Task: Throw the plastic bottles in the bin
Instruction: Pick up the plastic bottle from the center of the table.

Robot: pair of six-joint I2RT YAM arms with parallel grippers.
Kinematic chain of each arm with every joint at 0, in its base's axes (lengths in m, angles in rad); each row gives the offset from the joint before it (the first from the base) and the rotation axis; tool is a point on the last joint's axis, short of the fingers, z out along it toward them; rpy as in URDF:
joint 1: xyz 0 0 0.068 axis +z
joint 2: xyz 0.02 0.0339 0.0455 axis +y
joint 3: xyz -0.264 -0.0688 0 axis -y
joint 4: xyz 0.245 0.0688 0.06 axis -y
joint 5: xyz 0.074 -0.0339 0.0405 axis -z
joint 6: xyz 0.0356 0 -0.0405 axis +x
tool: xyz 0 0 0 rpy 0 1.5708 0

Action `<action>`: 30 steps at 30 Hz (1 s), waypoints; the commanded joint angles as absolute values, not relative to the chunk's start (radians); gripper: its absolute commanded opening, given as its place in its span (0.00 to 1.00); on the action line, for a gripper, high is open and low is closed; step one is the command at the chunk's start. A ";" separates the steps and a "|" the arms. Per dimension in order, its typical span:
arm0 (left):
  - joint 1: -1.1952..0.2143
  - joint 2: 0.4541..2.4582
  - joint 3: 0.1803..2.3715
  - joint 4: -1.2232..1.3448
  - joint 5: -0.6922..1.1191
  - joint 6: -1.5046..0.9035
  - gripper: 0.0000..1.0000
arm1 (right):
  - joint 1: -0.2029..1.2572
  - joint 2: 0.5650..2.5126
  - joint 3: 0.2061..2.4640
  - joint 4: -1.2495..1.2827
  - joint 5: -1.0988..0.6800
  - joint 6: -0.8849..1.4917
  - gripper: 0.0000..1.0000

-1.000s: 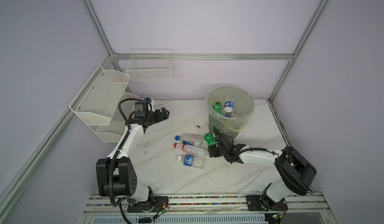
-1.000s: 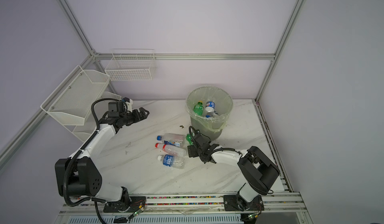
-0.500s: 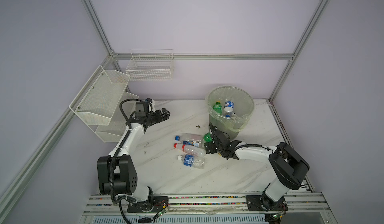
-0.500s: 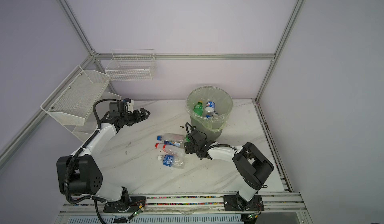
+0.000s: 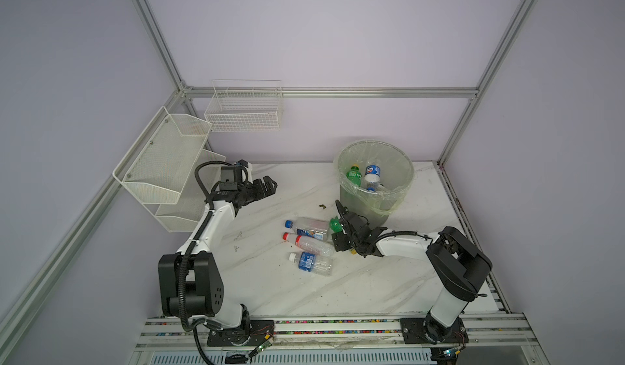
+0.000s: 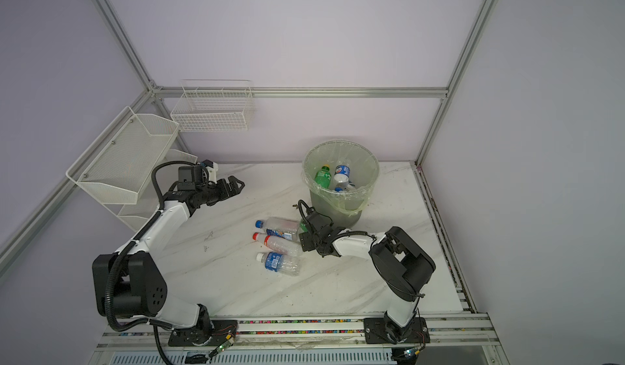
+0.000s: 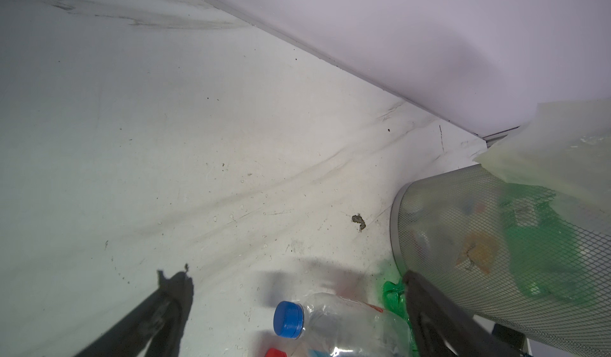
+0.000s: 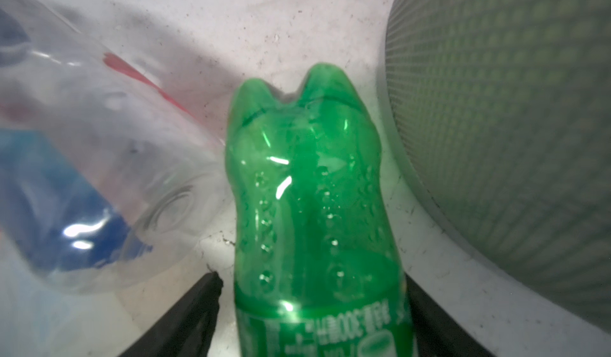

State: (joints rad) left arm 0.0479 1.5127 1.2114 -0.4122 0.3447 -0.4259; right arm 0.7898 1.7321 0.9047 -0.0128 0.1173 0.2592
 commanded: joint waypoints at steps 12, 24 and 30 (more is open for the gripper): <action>0.056 1.518 1.190 -0.389 0.369 -0.426 1.00 | 0.784 1.550 0.764 0.033 0.099 0.288 0.47; 0.055 1.521 1.186 -0.388 0.362 -0.425 1.00 | 0.784 1.308 0.723 0.012 0.098 0.333 0.40; 0.056 1.527 1.187 -0.390 0.360 -0.425 1.00 | 0.799 1.214 0.759 -0.069 0.065 0.335 0.40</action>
State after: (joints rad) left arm 0.0502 1.5223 1.2114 -0.4118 0.3531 -0.4263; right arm 0.7925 1.2366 0.7425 -0.0151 0.0605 0.3183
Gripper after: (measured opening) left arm 0.998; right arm 0.515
